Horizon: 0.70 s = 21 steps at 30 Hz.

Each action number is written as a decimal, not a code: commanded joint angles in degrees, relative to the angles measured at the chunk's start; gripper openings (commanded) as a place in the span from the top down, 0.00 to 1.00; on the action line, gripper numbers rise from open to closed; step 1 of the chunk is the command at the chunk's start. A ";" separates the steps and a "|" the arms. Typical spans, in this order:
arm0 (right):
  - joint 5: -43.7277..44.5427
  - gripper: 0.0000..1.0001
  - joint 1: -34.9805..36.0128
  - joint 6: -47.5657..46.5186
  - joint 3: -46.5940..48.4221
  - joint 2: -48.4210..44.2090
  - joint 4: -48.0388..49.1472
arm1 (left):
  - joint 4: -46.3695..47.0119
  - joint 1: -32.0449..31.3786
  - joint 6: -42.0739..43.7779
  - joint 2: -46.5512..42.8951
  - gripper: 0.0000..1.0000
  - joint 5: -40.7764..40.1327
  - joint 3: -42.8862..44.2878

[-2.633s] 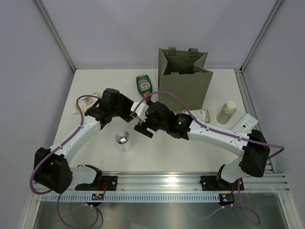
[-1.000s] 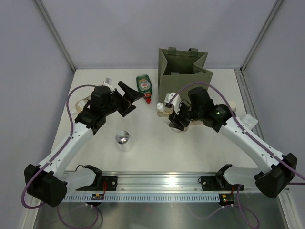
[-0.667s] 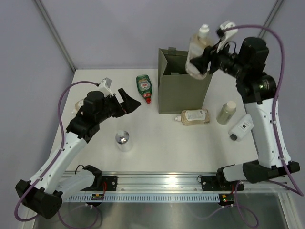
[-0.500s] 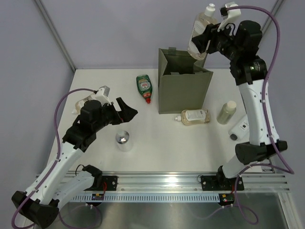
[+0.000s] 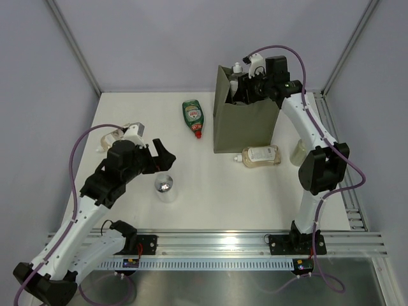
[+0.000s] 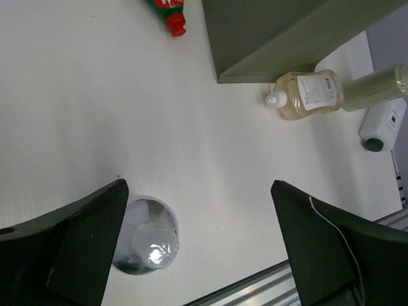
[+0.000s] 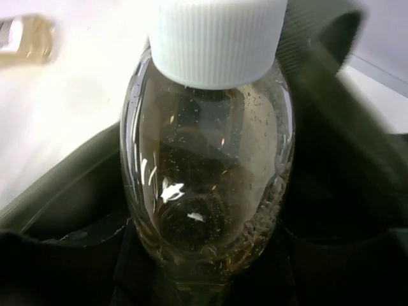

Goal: Place the personal care products into the canvas bag

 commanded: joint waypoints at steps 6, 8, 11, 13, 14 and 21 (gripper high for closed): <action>-4.71 0.18 1.42 -11.48 1.89 -1.15 -4.76 | -5.89 -0.37 -2.37 0.77 0.01 -9.46 0.84; -4.88 0.09 1.34 -11.65 3.72 -0.36 -6.17 | -8.61 -0.37 -3.86 2.17 0.01 -12.28 1.72; -4.62 0.01 1.34 -11.74 6.88 -0.53 -8.73 | -12.04 -0.37 -5.97 3.67 0.01 -14.48 3.65; -5.41 0.00 1.25 -12.35 8.82 -1.23 -10.66 | -13.53 -0.37 -7.03 4.81 0.01 -13.79 4.09; -5.76 0.01 1.25 -13.14 10.75 -1.67 -11.45 | -14.23 -0.46 -7.03 5.34 0.01 -13.43 4.36; -12.68 0.00 0.02 -14.55 9.02 -12.55 -15.58 | -17.05 -3.09 -6.59 5.78 0.01 -12.55 5.06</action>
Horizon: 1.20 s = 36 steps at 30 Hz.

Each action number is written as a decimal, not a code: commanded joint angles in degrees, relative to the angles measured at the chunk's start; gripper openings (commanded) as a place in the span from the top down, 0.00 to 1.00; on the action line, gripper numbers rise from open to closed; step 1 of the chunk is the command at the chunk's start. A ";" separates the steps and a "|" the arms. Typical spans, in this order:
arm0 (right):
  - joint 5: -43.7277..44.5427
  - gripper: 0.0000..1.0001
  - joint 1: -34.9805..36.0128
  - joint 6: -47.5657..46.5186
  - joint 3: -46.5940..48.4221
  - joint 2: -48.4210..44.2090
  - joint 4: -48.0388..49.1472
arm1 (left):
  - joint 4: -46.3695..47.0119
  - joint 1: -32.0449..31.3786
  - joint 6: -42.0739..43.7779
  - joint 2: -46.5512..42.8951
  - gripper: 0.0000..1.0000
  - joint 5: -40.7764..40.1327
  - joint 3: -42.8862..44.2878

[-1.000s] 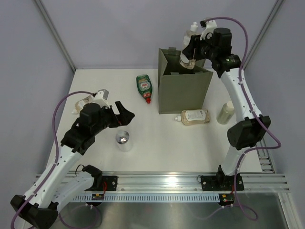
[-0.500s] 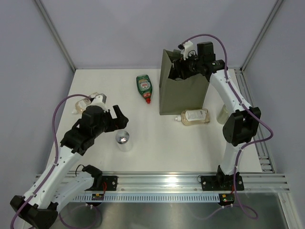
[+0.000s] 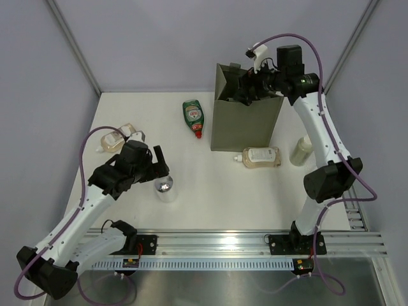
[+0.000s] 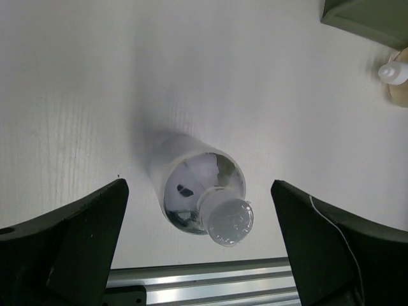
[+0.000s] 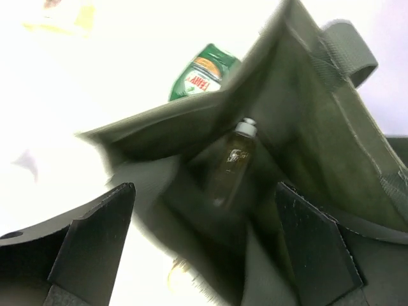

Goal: Place the personal care products into the canvas bag

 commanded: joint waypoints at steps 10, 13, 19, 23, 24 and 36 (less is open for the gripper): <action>-23.85 0.00 -0.61 -10.43 -39.19 -35.38 -0.21 | -4.15 -8.66 -1.19 4.38 0.01 -4.34 2.48; -24.91 0.00 -0.61 -11.84 -48.76 -39.42 0.32 | -4.77 -10.06 -3.04 7.11 0.01 -7.24 2.22; -25.97 0.01 -0.70 -11.68 -56.70 -44.36 3.22 | -2.14 -10.95 -2.08 12.20 0.01 -9.63 2.83; -26.14 0.01 -1.31 -10.80 -59.60 -46.12 5.94 | -0.20 -11.65 -1.55 15.90 0.01 -8.30 3.01; -26.49 0.00 -1.40 -10.62 -59.95 -46.55 6.47 | -0.03 -12.09 -1.64 16.34 0.02 -8.56 3.01; -31.50 0.00 -2.11 -12.02 -61.72 -46.13 5.69 | 3.47 -12.27 -1.46 18.19 0.22 -8.40 0.55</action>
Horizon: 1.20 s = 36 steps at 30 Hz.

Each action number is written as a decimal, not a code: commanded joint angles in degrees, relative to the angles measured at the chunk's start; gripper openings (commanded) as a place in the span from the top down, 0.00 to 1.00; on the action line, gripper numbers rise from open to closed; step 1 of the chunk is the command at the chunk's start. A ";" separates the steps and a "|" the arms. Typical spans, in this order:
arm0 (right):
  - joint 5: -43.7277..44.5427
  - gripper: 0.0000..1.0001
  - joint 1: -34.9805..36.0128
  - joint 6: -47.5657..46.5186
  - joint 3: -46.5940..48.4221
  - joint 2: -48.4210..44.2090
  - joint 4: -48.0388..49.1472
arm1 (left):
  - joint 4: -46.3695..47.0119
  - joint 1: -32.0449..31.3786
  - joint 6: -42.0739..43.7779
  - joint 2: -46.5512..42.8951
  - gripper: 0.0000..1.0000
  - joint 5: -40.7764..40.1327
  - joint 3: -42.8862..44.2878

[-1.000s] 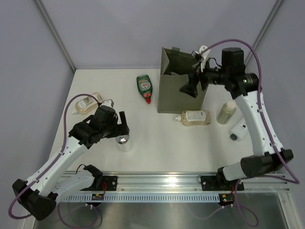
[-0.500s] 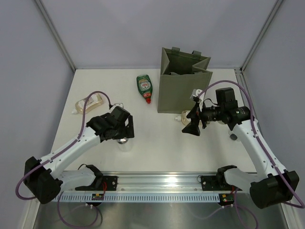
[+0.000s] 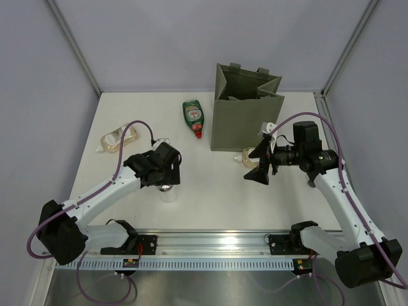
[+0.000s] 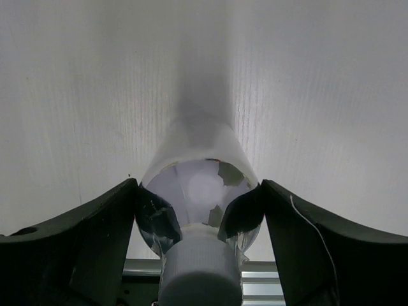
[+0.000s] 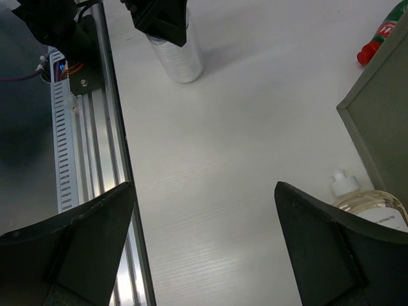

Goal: Place the personal care products into the canvas bag

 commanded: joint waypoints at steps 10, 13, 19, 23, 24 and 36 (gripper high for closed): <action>0.81 0.01 8.91 -9.87 12.42 12.89 -11.11 | 6.18 -0.27 0.86 2.71 0.90 5.07 3.68; 7.49 0.01 13.05 -3.47 10.59 13.95 -6.28 | 8.64 -0.18 -0.98 -0.10 1.00 11.39 5.53; 21.99 0.01 21.49 15.26 0.58 13.42 22.77 | 14.70 2.45 -5.28 -0.37 1.00 25.28 9.49; 18.68 0.01 24.92 14.67 -6.29 11.93 34.33 | 20.58 5.52 -8.36 0.24 1.00 33.01 8.53; 18.84 0.00 26.93 12.92 -6.82 12.53 35.21 | 21.90 6.23 -9.33 0.33 1.00 36.33 7.31; 35.53 0.00 34.95 10.63 -2.53 20.27 38.65 | 36.68 8.52 -20.41 1.56 1.00 49.81 3.25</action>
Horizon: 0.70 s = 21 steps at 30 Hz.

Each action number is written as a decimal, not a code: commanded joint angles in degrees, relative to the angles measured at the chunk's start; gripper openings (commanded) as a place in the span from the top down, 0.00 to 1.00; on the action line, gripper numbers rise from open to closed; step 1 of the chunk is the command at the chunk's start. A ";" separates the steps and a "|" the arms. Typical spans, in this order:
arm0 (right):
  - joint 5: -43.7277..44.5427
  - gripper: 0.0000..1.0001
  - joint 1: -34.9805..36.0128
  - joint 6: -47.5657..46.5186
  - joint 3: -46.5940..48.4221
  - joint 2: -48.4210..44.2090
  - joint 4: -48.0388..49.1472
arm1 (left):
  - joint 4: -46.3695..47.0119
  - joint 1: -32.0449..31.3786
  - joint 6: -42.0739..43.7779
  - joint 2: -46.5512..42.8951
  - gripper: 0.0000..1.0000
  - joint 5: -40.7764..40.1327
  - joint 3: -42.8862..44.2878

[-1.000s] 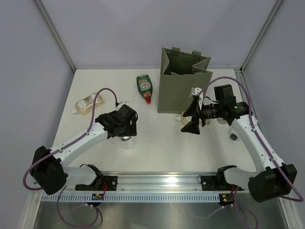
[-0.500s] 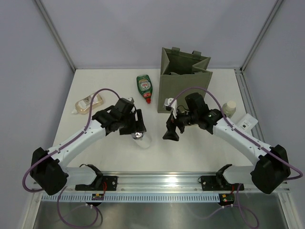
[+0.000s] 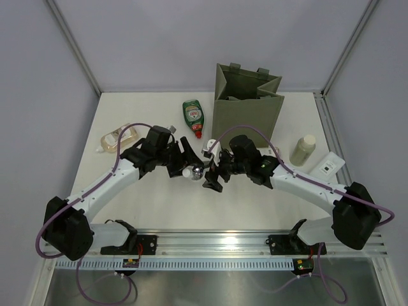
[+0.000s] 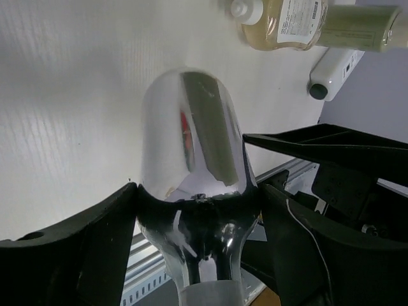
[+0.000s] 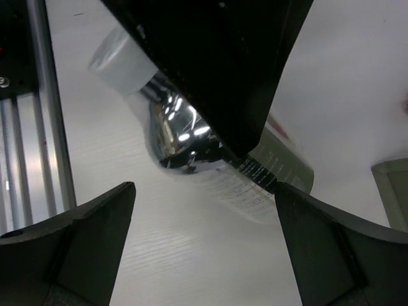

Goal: Place the personal care products into the canvas bag

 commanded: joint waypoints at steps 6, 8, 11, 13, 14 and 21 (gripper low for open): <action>7.21 0.01 2.62 -11.88 2.51 4.18 5.30 | 15.02 -0.42 -6.03 -1.52 1.00 14.00 2.69; 4.31 0.01 2.62 -17.49 1.37 4.96 5.64 | 16.16 -0.42 -6.47 -1.35 1.00 15.14 1.73; 1.14 0.00 2.62 -21.91 1.09 6.89 6.87 | 18.97 -0.42 -8.22 -1.17 1.00 16.90 0.32; 1.14 0.00 2.62 -21.14 1.09 8.04 10.91 | 20.64 -0.42 -9.37 -1.17 1.00 17.86 -1.00; 1.40 0.00 2.62 -20.87 2.31 9.44 11.01 | 20.47 -0.42 -9.37 -1.35 1.00 18.13 -1.17; 2.81 0.01 2.54 -20.60 8.90 11.56 -2.65 | 7.21 1.51 1.95 -2.49 1.00 11.20 1.46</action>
